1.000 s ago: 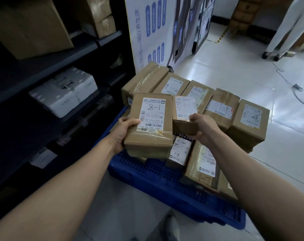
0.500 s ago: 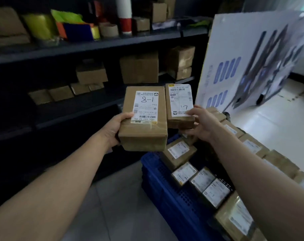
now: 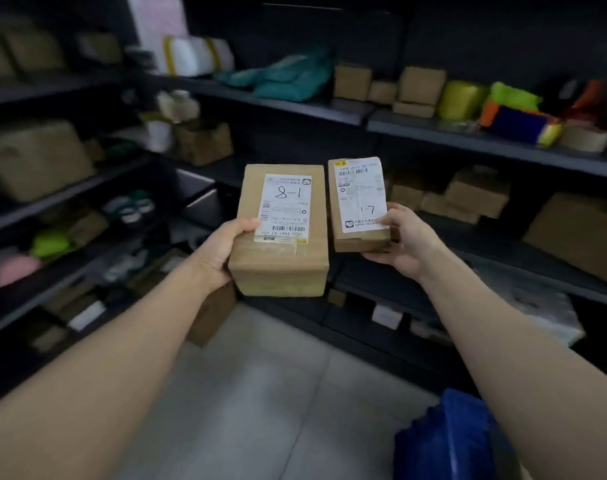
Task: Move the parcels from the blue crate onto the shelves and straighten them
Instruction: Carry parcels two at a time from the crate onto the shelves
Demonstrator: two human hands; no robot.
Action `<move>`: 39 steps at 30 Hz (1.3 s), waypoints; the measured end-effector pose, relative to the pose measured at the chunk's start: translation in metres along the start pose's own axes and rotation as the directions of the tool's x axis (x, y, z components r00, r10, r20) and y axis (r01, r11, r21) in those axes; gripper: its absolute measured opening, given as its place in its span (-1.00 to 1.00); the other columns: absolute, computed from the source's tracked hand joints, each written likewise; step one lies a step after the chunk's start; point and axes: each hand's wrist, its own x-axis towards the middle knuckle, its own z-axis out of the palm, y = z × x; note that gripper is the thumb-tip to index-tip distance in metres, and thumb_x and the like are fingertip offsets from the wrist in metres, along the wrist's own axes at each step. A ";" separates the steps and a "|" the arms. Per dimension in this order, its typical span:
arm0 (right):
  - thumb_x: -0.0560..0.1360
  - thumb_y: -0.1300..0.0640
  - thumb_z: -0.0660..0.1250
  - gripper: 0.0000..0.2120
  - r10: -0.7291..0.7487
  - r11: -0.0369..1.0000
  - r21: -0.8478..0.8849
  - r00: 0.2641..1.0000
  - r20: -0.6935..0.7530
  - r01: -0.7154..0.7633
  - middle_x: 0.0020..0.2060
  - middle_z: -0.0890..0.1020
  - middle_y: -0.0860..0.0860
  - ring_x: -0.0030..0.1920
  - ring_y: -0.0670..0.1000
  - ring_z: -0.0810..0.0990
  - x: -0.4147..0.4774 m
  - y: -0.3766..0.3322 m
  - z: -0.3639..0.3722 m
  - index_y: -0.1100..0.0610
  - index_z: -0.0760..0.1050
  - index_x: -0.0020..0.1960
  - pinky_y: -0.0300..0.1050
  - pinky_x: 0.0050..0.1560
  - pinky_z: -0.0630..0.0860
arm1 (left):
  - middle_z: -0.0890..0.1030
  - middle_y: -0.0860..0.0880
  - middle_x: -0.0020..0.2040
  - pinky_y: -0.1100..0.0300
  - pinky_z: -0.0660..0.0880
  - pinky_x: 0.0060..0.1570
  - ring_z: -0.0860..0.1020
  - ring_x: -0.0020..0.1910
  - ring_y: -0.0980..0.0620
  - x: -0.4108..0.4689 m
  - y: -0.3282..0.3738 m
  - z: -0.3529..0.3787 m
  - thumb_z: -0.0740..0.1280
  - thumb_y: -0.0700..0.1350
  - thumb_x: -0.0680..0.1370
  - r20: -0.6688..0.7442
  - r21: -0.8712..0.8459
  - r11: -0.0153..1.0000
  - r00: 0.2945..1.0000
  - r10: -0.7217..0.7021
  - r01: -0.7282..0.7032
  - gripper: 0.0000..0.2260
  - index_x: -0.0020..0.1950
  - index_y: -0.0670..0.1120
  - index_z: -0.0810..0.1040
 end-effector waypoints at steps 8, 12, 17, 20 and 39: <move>0.44 0.35 0.21 -0.58 0.110 0.990 -0.121 0.917 0.384 -0.068 0.05 0.61 0.11 -0.01 0.14 0.62 0.013 0.047 0.231 0.05 0.39 0.25 0.20 -0.14 0.59 | 0.67 -0.12 0.07 0.07 0.55 0.05 0.65 -0.01 -0.07 -0.110 0.039 -0.189 0.25 -0.06 0.54 -0.406 -0.065 0.980 0.903 0.145 -0.187 -0.77 0.12 -0.09 0.60; 0.43 0.36 0.21 -0.61 0.161 0.980 -0.186 0.851 0.499 -0.076 0.03 0.63 0.11 -0.03 0.14 0.63 0.005 0.080 0.334 0.05 0.42 0.19 0.16 -0.20 0.59 | 0.68 -0.11 0.04 0.20 0.60 -0.24 0.68 -0.10 -0.02 -0.162 0.052 -0.271 0.25 -0.10 0.55 -0.529 -0.063 0.969 0.832 0.170 -0.238 -0.76 0.17 -0.10 0.57; 0.46 0.31 0.24 -0.61 0.215 0.960 -0.270 0.800 0.560 -0.069 0.07 0.61 0.09 0.05 0.13 0.60 0.001 0.118 0.434 0.06 0.41 0.26 0.13 -0.20 0.58 | 0.70 -0.08 0.00 0.20 0.59 -0.26 0.68 -0.12 0.00 -0.208 0.056 -0.356 0.26 -0.05 0.54 -0.622 -0.034 0.975 0.768 0.153 -0.221 -0.80 0.09 -0.06 0.59; 0.49 0.27 0.23 -0.64 0.267 0.942 -0.328 0.765 0.585 -0.078 0.10 0.62 0.09 0.05 0.12 0.61 -0.004 0.143 0.484 0.09 0.41 0.27 0.09 -0.22 0.56 | 0.70 -0.09 0.01 0.20 0.60 -0.27 0.68 -0.13 0.00 -0.230 0.046 -0.398 0.28 -0.03 0.53 -0.676 -0.059 0.977 0.728 0.111 -0.204 -0.77 0.13 -0.08 0.57; 0.51 0.22 0.28 -0.90 0.527 0.783 -0.616 0.618 0.584 -0.086 -0.07 0.63 0.09 -0.06 0.12 0.62 0.036 0.248 0.754 0.08 0.44 0.00 0.13 -0.22 0.57 | 0.70 -0.10 -0.03 0.05 0.57 -0.10 0.65 -0.14 -0.06 -0.242 0.010 -0.616 0.34 0.09 0.46 -0.843 -0.331 0.937 0.480 -0.242 -0.110 -0.69 0.09 -0.07 0.61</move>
